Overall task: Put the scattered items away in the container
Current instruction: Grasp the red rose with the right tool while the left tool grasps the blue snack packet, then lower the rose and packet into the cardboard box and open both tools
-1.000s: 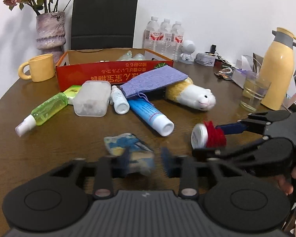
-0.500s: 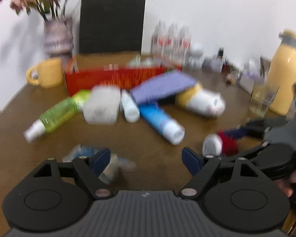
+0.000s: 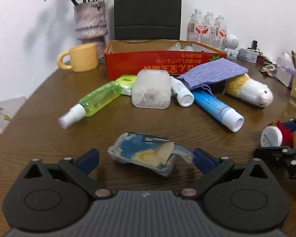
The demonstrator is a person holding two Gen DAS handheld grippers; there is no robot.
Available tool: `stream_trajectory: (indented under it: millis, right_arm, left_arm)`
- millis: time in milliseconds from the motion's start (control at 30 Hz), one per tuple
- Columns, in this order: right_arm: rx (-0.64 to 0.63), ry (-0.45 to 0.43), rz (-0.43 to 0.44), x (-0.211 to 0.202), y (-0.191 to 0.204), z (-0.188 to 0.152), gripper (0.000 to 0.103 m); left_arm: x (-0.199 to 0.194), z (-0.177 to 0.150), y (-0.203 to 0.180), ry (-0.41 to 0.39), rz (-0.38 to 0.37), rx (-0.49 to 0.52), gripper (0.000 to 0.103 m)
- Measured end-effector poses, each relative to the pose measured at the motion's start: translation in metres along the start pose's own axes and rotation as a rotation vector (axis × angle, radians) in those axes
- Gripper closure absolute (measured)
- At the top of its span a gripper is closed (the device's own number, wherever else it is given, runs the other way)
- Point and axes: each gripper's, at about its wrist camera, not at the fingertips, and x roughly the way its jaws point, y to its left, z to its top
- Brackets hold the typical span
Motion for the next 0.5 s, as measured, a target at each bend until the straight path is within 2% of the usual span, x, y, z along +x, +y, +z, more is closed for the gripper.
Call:
stream_trajectory:
  millis: [67, 100, 167, 333, 500]
  right_arm:
    - [0.003, 0.000, 0.000, -0.001, 0.000, 0.001, 0.046]
    - [0.005, 0.001, -0.001, -0.001, 0.000, 0.001, 0.049]
    - [0.012, 0.003, -0.006, -0.003, -0.001, 0.002, 0.054]
    - [0.040, -0.013, -0.016, -0.009, -0.003, 0.004, 0.055]
    - [0.042, -0.067, -0.035, -0.026, -0.006, 0.015, 0.055]
  left_arm:
    - [0.000, -0.001, -0.003, 0.008, -0.007, 0.008, 0.027]
    - [0.000, -0.001, -0.005, 0.007, -0.007, 0.015, 0.034]
    - [-0.005, 0.000, -0.008, -0.001, -0.021, 0.017, 0.070]
    - [-0.010, 0.005, -0.014, -0.028, -0.043, 0.012, 0.080]
    - [-0.027, 0.017, -0.021, -0.112, -0.054, 0.018, 0.085]
